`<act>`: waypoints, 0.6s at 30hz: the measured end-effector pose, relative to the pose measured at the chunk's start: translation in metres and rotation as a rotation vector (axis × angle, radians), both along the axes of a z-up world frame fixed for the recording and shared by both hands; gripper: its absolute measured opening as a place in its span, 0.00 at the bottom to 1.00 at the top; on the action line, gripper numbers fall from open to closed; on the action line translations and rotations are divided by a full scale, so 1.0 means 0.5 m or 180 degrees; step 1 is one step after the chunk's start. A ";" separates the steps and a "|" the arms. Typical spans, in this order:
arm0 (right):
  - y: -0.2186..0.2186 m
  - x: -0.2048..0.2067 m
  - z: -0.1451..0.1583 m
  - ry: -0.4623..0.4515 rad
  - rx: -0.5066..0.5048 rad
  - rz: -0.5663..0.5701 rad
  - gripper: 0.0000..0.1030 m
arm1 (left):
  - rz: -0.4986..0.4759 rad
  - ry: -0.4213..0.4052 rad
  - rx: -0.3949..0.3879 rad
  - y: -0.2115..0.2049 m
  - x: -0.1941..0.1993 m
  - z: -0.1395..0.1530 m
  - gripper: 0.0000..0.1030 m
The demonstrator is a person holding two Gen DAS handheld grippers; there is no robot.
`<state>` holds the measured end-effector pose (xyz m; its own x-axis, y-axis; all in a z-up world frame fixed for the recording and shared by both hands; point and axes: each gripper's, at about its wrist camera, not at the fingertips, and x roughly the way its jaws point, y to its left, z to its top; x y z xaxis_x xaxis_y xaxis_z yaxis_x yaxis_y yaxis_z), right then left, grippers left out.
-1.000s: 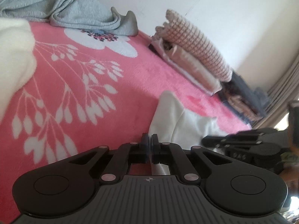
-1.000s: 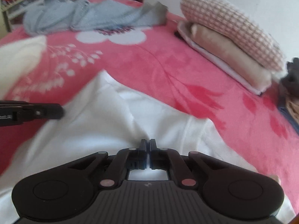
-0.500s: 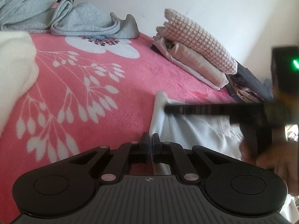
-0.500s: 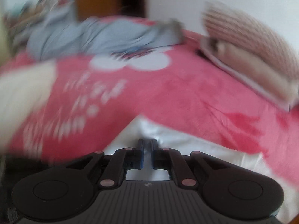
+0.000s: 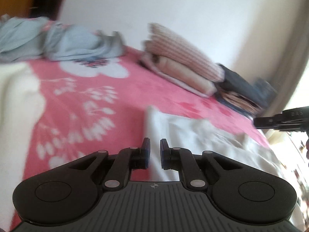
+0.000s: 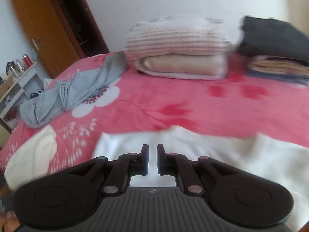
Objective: Fold clothes
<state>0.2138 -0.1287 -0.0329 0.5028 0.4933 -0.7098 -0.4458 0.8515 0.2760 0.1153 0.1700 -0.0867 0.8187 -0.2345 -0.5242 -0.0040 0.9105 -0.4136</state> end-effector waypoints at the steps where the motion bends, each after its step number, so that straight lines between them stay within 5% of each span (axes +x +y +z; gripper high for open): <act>1: -0.040 -0.017 0.019 -0.0056 -0.0107 -0.0088 0.08 | -0.0124 0.0032 0.0010 -0.011 -0.001 0.007 0.09; 4: -0.155 -0.060 0.053 -0.0228 -0.0426 -0.0370 0.08 | -0.0445 0.0216 0.0063 -0.053 0.010 0.005 0.09; 8: -0.253 -0.076 0.008 -0.0202 -0.0622 -0.0653 0.09 | -0.0581 0.0527 0.0303 -0.103 0.023 -0.035 0.10; 11: -0.293 -0.075 -0.069 -0.0290 -0.0755 -0.0805 0.09 | -0.0573 0.0470 0.0442 -0.118 0.014 -0.047 0.10; 13: -0.330 -0.065 -0.144 -0.0054 -0.0872 -0.0980 0.08 | -0.0584 0.0459 0.0492 -0.121 0.009 -0.047 0.10; 18: -0.395 -0.100 -0.146 -0.0217 -0.0640 -0.1195 0.08 | -0.0615 0.0454 0.0638 -0.129 0.008 -0.045 0.11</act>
<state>0.1636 -0.3263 -0.1058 0.6701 0.1225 -0.7321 -0.1062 0.9920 0.0687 0.1193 0.1056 -0.1092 0.6838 -0.2591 -0.6821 0.1322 0.9634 -0.2334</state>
